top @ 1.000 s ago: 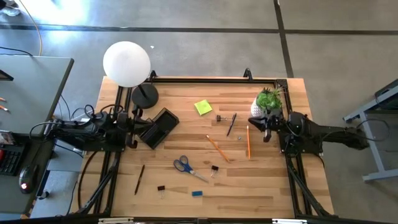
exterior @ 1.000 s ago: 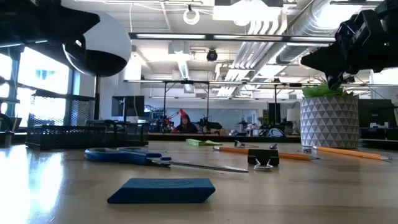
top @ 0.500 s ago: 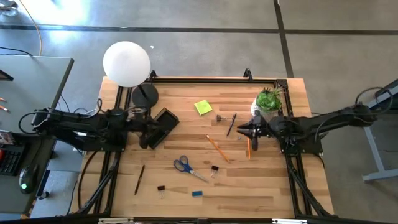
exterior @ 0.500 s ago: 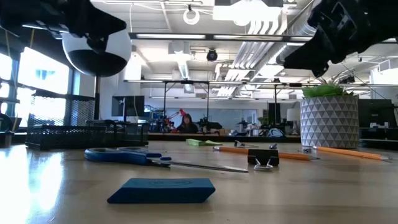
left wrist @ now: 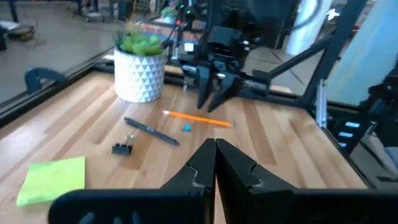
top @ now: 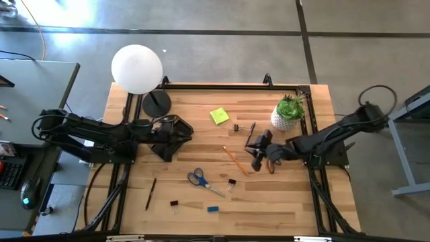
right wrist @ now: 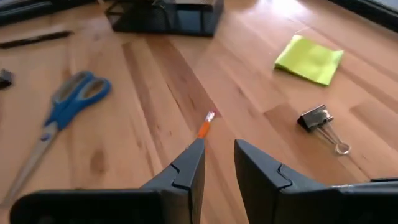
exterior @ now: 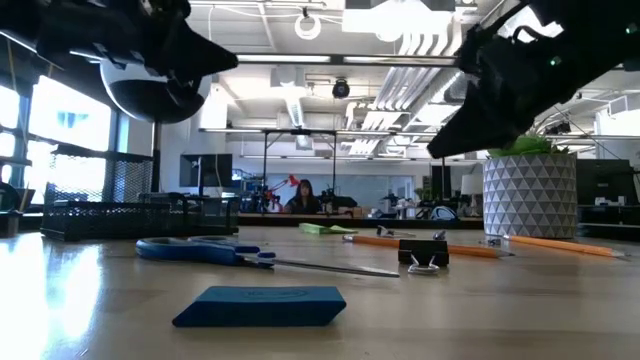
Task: Pick and place office supplies into organizer
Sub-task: Put the left orange pencil into the black mesh desk organizer
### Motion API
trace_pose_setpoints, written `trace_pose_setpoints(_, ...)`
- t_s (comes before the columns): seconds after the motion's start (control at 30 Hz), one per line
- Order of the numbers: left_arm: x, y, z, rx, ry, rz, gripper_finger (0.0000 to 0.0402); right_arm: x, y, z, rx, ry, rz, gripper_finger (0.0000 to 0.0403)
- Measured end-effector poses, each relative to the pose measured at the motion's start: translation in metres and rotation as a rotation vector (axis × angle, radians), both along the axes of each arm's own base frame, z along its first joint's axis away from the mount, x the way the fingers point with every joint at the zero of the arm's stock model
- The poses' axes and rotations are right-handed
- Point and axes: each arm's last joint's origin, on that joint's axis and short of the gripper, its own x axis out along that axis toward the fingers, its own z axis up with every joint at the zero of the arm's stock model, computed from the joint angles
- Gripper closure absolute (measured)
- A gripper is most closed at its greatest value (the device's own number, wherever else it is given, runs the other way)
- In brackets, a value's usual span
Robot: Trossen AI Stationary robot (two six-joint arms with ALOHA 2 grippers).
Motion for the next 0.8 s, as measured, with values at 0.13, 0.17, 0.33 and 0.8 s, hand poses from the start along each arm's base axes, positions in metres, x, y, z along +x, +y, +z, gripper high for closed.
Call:
trace_pose_setpoints(0.13,0.002,0.000,0.003,-0.004,-0.038,-0.002,0.0401,0.014,0.011,-0.011,-0.076,-0.010,-0.063,0.0320)
trace_pose_setpoints(0.17,0.002,-0.001,0.003,-0.004,-0.043,-0.004,0.0401,0.017,0.014,-0.015,-0.095,-0.012,-0.082,0.0320)
trace_pose_setpoints(0.33,0.002,-0.002,0.003,-0.001,-0.043,0.010,0.0401,0.035,0.029,-0.035,-0.124,-0.029,-0.124,0.0320)
trace_pose_setpoints(0.8,0.001,-0.002,0.000,-0.002,-0.006,0.013,0.0401,0.067,0.050,-0.074,-0.147,0.089,-0.069,0.0320)
